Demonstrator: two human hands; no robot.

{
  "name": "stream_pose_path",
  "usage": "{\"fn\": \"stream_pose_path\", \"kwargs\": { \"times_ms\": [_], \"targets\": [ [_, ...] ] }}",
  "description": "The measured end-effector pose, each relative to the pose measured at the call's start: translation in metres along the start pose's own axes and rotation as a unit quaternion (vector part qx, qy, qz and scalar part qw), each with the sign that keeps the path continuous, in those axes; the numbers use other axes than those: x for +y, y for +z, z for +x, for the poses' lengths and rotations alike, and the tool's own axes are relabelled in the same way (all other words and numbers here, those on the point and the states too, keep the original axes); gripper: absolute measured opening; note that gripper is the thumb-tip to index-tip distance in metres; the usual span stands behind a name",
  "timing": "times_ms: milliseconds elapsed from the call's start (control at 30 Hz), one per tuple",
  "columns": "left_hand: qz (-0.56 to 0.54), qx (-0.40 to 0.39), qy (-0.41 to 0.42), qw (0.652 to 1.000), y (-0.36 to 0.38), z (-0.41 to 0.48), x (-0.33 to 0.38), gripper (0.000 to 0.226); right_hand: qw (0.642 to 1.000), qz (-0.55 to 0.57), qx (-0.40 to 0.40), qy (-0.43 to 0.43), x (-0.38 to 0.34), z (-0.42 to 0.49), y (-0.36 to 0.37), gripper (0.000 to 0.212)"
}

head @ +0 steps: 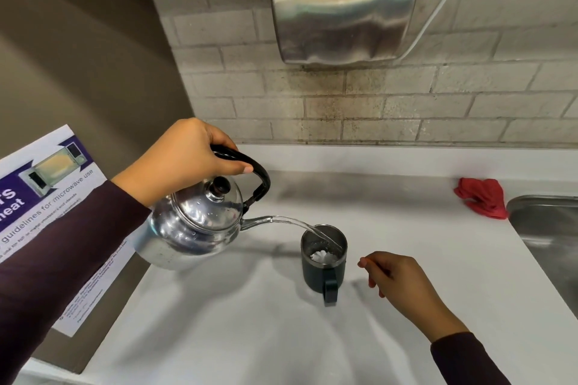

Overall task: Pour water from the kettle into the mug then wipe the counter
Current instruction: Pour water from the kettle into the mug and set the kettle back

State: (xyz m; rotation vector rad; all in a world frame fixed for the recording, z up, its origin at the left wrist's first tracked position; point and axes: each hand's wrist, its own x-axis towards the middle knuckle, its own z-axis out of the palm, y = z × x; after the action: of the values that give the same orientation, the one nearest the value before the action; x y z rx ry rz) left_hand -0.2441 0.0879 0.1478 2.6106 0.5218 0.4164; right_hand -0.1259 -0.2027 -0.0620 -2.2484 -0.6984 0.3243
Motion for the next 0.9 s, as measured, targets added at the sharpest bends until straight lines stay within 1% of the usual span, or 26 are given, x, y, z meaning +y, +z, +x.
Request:
{"fn": "stream_pose_path", "kwargs": {
  "times_ms": [67, 133, 200, 267, 333, 400, 467, 500, 533, 567, 633, 800, 900],
  "targets": [
    [-0.012, 0.013, -0.007, 1.000, 0.002, -0.001, -0.010, 0.025, 1.000, 0.000, -0.002, 0.000, 0.000, -0.001, -0.001, 0.023],
    [-0.035, 0.026, -0.021, 0.999, 0.005, -0.003, -0.023, 0.024, 1.000, 0.004, -0.001, 0.003, -0.001, -0.002, -0.001, 0.023],
    [-0.070, 0.039, -0.051, 0.995, 0.010, -0.004, -0.040, 0.023, 1.000, 0.006, 0.002, 0.005, -0.001, -0.003, -0.002, 0.023],
    [-0.109, 0.049, -0.096, 0.988, 0.017, -0.007, -0.061, 0.028, 1.000, 0.011, 0.000, 0.006, 0.000, -0.005, -0.003, 0.022],
    [-0.165, 0.050, -0.139, 0.975, 0.029, -0.008, -0.082, 0.038, 1.000, 0.013, -0.002, 0.012, 0.001, -0.006, -0.003, 0.022],
    [-0.213, 0.054, -0.166, 0.961, 0.041, -0.008, -0.099, 0.055, 1.000, 0.013, -0.003, 0.019, 0.001, -0.006, -0.004, 0.022],
    [-0.253, 0.078, -0.185, 0.947, 0.054, -0.004, -0.108, 0.067, 1.000, 0.013, -0.004, 0.026, 0.002, -0.007, -0.006, 0.022],
    [-0.275, 0.090, -0.189, 0.938, 0.060, 0.000, -0.111, 0.070, 0.999, 0.016, -0.003, 0.029, 0.002, -0.007, -0.007, 0.022],
    [-0.295, 0.099, -0.192, 0.931, 0.067, 0.005, -0.112, 0.069, 0.999, 0.020, -0.002, 0.033, 0.003, -0.007, -0.008, 0.022],
    [-0.309, 0.101, -0.193, 0.926, 0.073, 0.011, -0.112, 0.061, 0.999, 0.023, 0.000, 0.037, 0.004, -0.008, -0.009, 0.022],
    [-0.321, 0.099, -0.187, 0.923, 0.086, 0.025, -0.109, 0.038, 0.999, 0.026, 0.002, 0.046, 0.007, -0.008, -0.012, 0.022],
    [-0.350, 0.078, -0.144, 0.922, 0.121, 0.069, -0.079, 0.023, 0.996, 0.041, 0.017, 0.072, 0.017, -0.005, -0.021, 0.021],
    [-0.373, 0.043, -0.135, 0.917, 0.147, 0.097, -0.056, 0.023, 0.995, 0.047, 0.030, 0.088, 0.024, -0.002, -0.029, 0.020]
  ]
}}
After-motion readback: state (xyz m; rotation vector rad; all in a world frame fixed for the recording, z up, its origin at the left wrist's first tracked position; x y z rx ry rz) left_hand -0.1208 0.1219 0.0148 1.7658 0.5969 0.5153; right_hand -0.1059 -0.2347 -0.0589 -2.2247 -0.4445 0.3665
